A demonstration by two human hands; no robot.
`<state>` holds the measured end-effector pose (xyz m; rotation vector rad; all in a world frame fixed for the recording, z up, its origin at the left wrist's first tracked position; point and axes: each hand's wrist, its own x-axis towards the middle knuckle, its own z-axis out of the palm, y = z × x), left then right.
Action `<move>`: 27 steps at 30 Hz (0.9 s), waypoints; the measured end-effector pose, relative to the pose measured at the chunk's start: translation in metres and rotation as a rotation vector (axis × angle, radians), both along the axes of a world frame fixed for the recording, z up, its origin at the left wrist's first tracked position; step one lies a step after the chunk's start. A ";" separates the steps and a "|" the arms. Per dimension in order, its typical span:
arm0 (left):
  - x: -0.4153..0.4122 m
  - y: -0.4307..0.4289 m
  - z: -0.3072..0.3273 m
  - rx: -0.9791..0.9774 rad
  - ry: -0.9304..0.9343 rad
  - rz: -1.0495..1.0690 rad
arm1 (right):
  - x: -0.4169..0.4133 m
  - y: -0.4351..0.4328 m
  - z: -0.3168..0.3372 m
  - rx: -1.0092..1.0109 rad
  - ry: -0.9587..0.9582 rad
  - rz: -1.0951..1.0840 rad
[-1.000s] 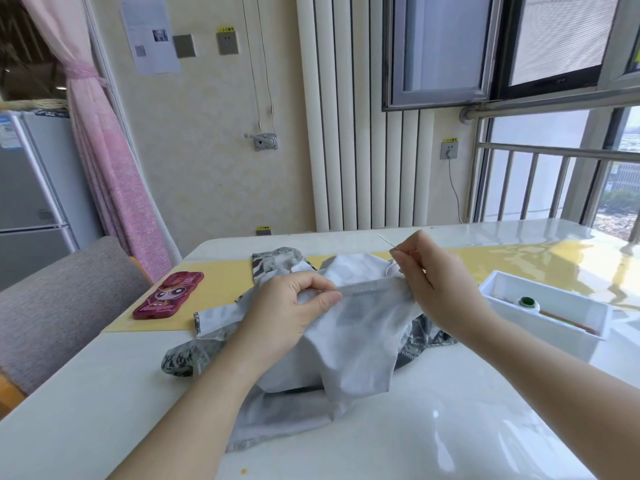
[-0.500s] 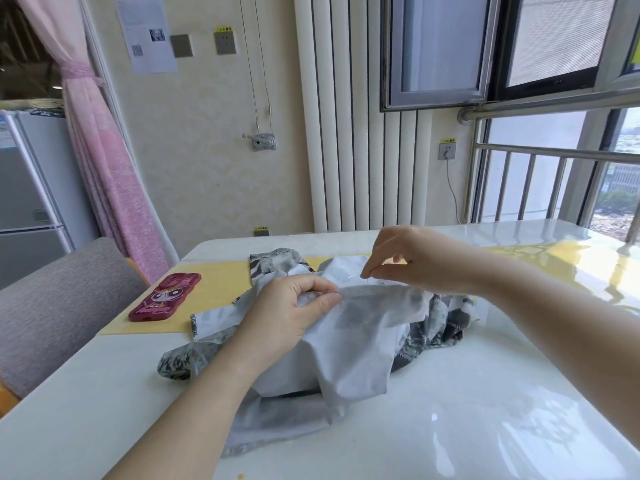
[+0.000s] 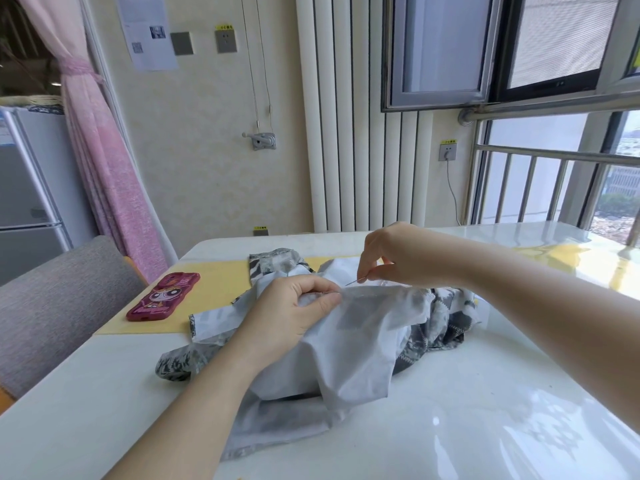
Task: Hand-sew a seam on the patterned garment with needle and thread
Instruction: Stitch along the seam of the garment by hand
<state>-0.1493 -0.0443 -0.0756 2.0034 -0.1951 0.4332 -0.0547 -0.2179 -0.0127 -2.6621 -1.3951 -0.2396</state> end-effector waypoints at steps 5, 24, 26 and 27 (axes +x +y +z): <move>0.002 0.002 -0.002 0.006 -0.002 0.003 | -0.001 0.000 -0.003 -0.048 0.009 0.007; 0.006 0.005 -0.007 0.017 -0.006 -0.005 | 0.002 0.006 -0.009 0.010 0.046 0.035; 0.006 0.005 -0.007 0.015 -0.004 -0.003 | 0.000 0.006 -0.008 0.012 0.047 0.035; 0.006 0.005 -0.007 0.011 -0.004 0.000 | -0.001 0.007 -0.008 0.011 0.042 0.038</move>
